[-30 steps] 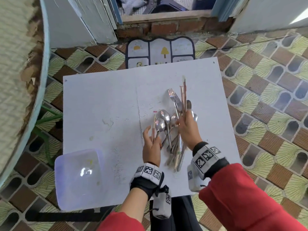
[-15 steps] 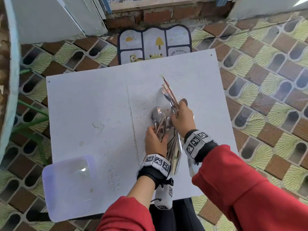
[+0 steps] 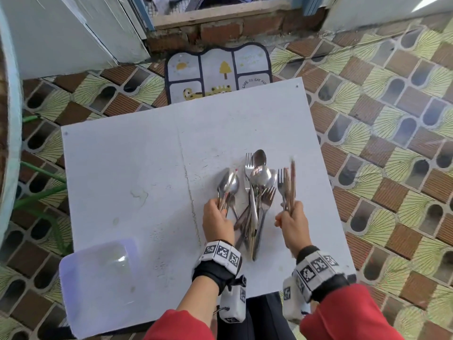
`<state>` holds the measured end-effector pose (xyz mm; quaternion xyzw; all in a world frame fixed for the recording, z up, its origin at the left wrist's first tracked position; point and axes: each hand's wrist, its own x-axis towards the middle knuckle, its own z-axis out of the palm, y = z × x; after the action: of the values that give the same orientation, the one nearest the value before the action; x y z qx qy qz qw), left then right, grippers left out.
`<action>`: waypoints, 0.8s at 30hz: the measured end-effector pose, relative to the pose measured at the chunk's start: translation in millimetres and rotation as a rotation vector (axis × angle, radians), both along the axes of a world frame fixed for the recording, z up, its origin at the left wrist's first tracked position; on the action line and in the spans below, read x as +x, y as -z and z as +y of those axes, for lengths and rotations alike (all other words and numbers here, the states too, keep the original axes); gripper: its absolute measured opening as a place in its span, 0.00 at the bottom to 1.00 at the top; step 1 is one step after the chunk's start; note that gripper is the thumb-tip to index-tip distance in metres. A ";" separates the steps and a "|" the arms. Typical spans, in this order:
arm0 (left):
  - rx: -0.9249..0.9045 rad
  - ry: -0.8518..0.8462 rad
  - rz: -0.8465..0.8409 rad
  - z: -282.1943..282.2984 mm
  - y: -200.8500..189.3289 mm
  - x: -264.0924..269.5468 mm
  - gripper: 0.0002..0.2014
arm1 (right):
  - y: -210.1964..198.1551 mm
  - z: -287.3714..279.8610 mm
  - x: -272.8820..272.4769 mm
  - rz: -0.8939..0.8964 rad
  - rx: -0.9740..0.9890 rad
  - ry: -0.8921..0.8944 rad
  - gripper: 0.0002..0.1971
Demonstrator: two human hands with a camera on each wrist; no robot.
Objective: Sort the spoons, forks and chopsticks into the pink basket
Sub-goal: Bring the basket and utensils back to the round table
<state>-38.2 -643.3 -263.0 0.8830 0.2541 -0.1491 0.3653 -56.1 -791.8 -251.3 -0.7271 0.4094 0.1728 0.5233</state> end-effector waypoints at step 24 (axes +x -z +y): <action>-0.350 -0.345 -0.023 32.7 -13.7 -35.0 0.14 | -13.6 41.8 19.7 -0.223 -0.058 -0.391 0.06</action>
<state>-73.2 -610.6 -249.3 0.7516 0.3673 -0.1162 0.5354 -36.4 -750.1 -237.6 -0.8220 0.2049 0.1778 0.5007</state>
